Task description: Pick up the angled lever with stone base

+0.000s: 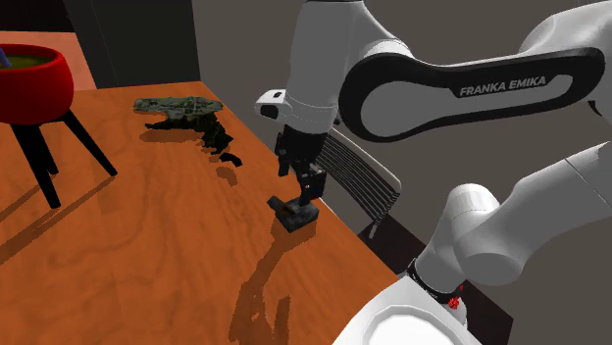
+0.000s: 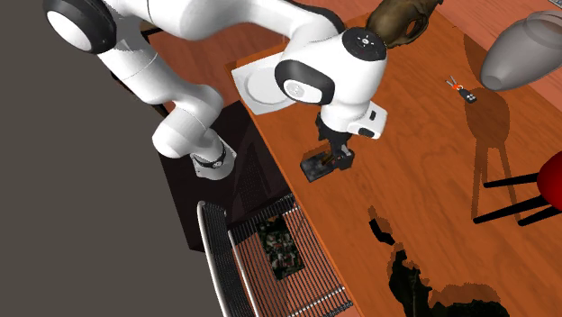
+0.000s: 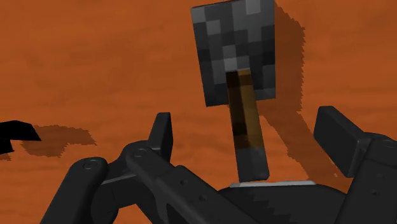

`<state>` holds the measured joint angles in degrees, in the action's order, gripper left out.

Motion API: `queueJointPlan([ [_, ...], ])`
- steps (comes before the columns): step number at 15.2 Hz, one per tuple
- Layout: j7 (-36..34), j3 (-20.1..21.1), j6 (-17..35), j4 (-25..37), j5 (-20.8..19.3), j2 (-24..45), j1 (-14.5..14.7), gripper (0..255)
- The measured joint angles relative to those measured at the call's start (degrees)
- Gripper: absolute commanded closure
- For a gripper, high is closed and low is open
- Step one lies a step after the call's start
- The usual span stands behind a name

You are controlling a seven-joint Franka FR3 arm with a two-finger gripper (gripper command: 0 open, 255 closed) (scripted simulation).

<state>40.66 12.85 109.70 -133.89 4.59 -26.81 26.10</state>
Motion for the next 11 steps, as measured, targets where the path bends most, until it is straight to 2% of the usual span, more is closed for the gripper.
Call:
queueJointPlan([
  [7, 0.5, 0.9, 5.4, -4.5, 0.2, 1.1, 0.7, 0],
  [8, 0.5, 0.9, 5.8, -4.8, 0.2, 1.2, 0.7, 255],
  [11, 0.5, 0.9, 6.2, -5.0, 0.2, 1.3, 0.7, 255],
])
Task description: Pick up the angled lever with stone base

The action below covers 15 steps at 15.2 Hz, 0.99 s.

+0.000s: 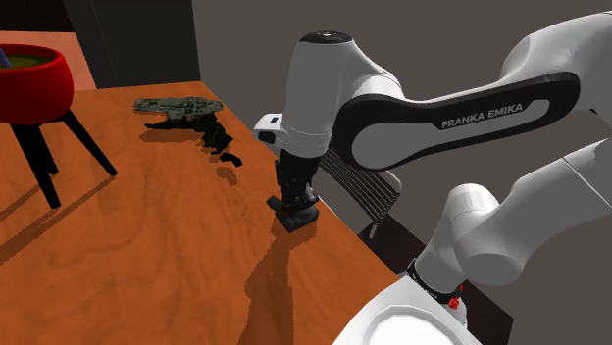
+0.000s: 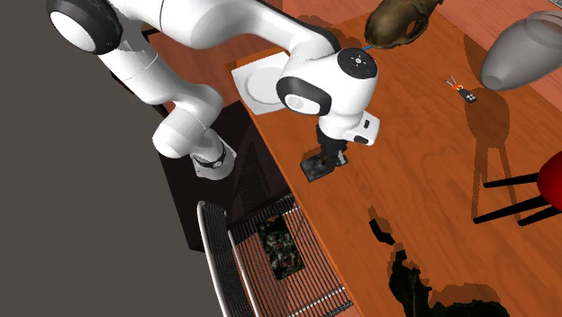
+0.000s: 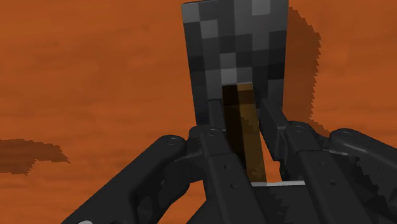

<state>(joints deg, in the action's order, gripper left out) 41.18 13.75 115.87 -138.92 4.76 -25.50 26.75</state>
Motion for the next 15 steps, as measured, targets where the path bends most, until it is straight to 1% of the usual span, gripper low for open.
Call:
queueJointPlan([
  [8, -0.1, 0.0, -0.4, 0.3, 0.0, -0.1, 0.0, 255],
  [15, 0.0, -0.4, -5.8, 4.7, -0.1, -1.1, -0.1, 255],
])
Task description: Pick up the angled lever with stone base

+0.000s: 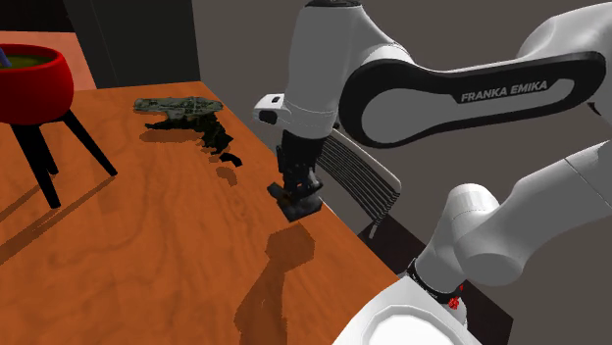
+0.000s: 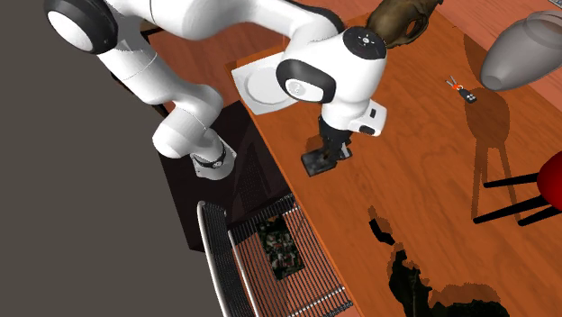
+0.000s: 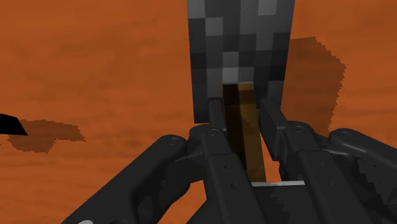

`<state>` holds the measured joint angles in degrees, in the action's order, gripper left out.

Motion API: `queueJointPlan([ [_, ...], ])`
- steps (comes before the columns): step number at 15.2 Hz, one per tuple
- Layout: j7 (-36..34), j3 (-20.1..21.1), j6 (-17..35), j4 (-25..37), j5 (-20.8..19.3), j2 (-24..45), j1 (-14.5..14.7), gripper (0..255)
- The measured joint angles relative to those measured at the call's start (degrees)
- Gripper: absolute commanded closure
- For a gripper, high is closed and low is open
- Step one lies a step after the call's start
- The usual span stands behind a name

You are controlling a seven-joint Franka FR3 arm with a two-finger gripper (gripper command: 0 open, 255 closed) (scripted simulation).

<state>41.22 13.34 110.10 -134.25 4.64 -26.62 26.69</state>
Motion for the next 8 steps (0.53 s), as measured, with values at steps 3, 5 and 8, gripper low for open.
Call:
queueJointPlan([
  [3, 0.2, -0.3, -2.1, 2.0, -0.2, -0.1, -0.1, 255],
  [5, 0.3, -0.5, -3.8, 3.3, -0.2, -0.5, -0.2, 255],
  [8, 0.3, -0.6, -5.7, 5.2, -0.3, -0.5, -0.2, 255],
])
